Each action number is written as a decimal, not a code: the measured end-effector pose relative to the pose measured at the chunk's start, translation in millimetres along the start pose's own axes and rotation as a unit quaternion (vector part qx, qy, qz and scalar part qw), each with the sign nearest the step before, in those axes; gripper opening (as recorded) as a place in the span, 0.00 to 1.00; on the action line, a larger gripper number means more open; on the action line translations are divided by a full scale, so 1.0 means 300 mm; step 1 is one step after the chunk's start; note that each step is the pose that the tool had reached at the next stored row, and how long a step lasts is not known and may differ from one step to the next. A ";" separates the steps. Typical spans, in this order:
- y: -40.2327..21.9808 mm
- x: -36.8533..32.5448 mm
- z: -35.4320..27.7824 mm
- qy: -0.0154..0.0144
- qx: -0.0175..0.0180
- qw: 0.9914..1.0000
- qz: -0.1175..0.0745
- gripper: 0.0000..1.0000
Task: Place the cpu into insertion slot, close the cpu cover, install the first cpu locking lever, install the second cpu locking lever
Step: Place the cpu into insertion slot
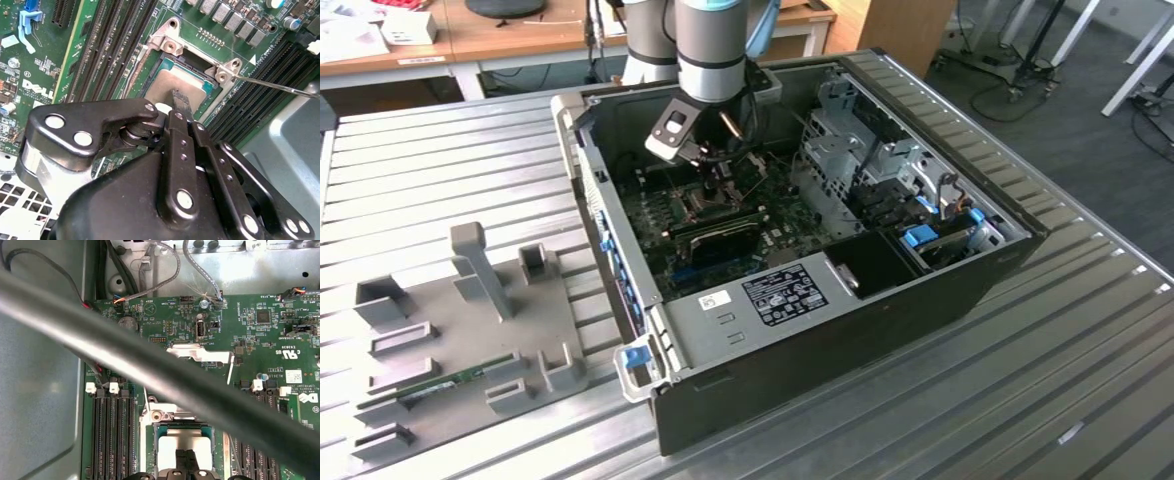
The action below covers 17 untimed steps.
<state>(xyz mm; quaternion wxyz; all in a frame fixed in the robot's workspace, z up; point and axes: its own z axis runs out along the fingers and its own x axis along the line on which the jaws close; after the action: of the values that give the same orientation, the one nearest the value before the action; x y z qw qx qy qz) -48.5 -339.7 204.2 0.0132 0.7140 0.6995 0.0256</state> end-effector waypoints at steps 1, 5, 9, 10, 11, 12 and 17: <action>0.000 0.000 0.002 0.000 0.000 1.000 0.000 0.10; -0.001 0.000 0.006 0.000 0.000 1.000 0.000 0.10; 0.000 0.000 0.008 0.000 0.000 1.000 0.000 0.10; 0.000 0.000 0.010 0.000 0.000 1.000 0.000 0.10; -0.001 0.000 0.011 0.000 0.000 1.000 0.000 0.10; -0.001 0.000 0.011 0.000 0.000 1.000 0.000 0.10; -0.001 0.000 0.012 0.000 0.000 1.000 0.000 0.10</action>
<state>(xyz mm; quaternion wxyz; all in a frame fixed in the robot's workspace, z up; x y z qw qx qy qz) -48.5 -339.7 200.7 0.0132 0.7140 0.6995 0.0255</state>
